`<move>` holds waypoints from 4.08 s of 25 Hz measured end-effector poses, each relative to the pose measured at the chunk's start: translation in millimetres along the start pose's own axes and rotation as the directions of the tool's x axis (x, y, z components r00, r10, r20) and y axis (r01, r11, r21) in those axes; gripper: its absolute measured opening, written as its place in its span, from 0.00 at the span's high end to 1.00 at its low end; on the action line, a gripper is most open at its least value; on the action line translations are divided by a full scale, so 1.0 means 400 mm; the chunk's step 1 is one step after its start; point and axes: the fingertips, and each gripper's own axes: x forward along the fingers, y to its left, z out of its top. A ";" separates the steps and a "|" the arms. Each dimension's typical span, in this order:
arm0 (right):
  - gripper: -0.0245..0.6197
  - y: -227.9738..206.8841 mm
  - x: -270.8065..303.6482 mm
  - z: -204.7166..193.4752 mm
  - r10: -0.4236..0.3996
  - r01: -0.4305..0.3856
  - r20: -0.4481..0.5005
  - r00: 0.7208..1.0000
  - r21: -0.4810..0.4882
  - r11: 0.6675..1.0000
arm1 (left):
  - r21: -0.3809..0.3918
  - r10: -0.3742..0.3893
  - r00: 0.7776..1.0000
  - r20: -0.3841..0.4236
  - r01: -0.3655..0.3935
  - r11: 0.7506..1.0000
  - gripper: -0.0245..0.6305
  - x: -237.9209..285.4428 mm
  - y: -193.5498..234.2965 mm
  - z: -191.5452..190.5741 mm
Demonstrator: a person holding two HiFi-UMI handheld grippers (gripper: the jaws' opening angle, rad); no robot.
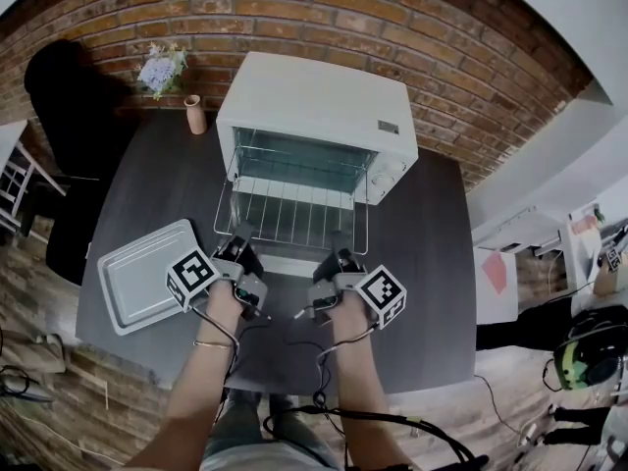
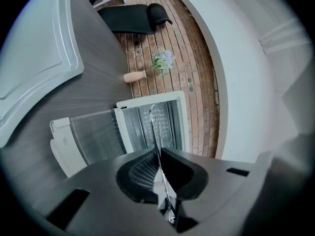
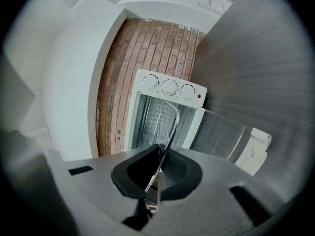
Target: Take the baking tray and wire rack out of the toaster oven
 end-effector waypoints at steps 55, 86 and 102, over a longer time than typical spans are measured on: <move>0.96 0.265 0.011 -0.519 0.076 -0.084 -0.447 0.891 0.001 0.996 | -0.039 0.093 0.918 0.385 -0.084 0.996 0.94 -0.563 -0.041 0.300; 0.96 0.252 0.018 -0.926 0.019 -0.082 -0.710 0.704 -0.055 0.995 | -0.207 0.206 0.766 0.609 -0.097 0.974 0.94 -0.923 0.134 0.417; 0.96 0.116 0.060 -0.985 -0.093 0.034 -0.724 0.683 -0.096 0.995 | -0.322 0.308 0.765 0.565 -0.139 0.936 0.94 -0.912 0.285 0.430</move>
